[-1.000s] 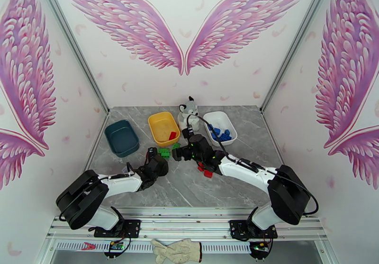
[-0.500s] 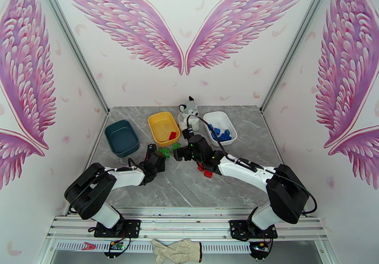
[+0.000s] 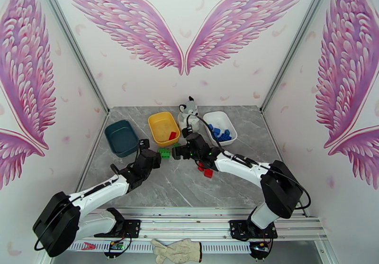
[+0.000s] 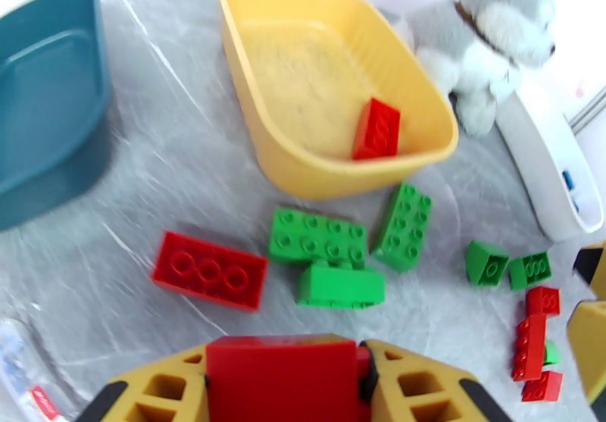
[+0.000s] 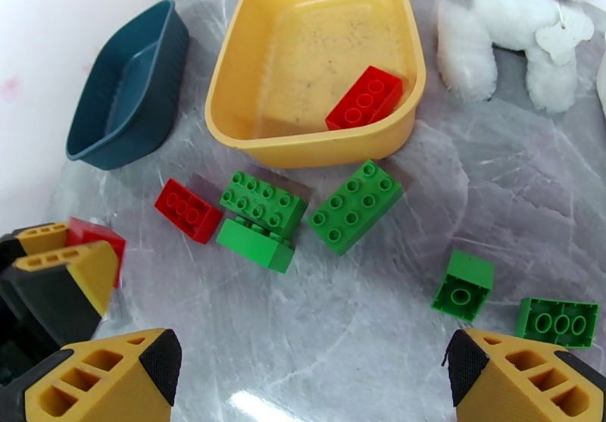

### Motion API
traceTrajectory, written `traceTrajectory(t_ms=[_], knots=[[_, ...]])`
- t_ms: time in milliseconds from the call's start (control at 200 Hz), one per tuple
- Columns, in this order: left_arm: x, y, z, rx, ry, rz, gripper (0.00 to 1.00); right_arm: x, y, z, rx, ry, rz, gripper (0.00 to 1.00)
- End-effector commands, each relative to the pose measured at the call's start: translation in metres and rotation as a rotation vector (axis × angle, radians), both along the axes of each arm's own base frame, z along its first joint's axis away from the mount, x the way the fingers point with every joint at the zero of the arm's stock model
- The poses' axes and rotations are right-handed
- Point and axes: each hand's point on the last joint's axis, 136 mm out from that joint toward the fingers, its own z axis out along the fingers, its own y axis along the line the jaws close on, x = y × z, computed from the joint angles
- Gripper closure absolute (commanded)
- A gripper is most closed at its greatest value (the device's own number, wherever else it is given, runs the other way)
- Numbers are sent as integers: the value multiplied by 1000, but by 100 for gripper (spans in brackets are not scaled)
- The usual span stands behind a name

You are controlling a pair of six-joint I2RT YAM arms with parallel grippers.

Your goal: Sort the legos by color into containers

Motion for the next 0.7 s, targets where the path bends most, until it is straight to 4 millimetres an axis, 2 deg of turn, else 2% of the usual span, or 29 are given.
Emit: traceTrajectory(t_ms=[0,130,220,365,455,505,575,635,695], knots=[[10,1,17,23,7,-31,67,8,-8,8,14,-36,-61,1],[39,-10,33,20,2,-59,67,7,-15,14,21,-96,-55,1],[62,-21,43,25,-4,-75,67,4,-18,8,-12,-71,-29,0],[104,-39,44,42,17,-91,66,2,-19,10,3,-98,-11,2],[128,-42,39,64,36,-73,65,0,-24,13,-5,-116,-20,3],[140,-42,34,73,45,-68,59,0,-29,15,-13,-129,-30,3],[150,-45,32,87,53,-66,42,0,-35,19,-20,-143,-45,1],[151,-49,33,95,49,-75,33,-1,-40,22,-20,-153,-58,1],[146,-52,35,110,39,-77,28,0,-45,22,-21,-154,-70,1]])
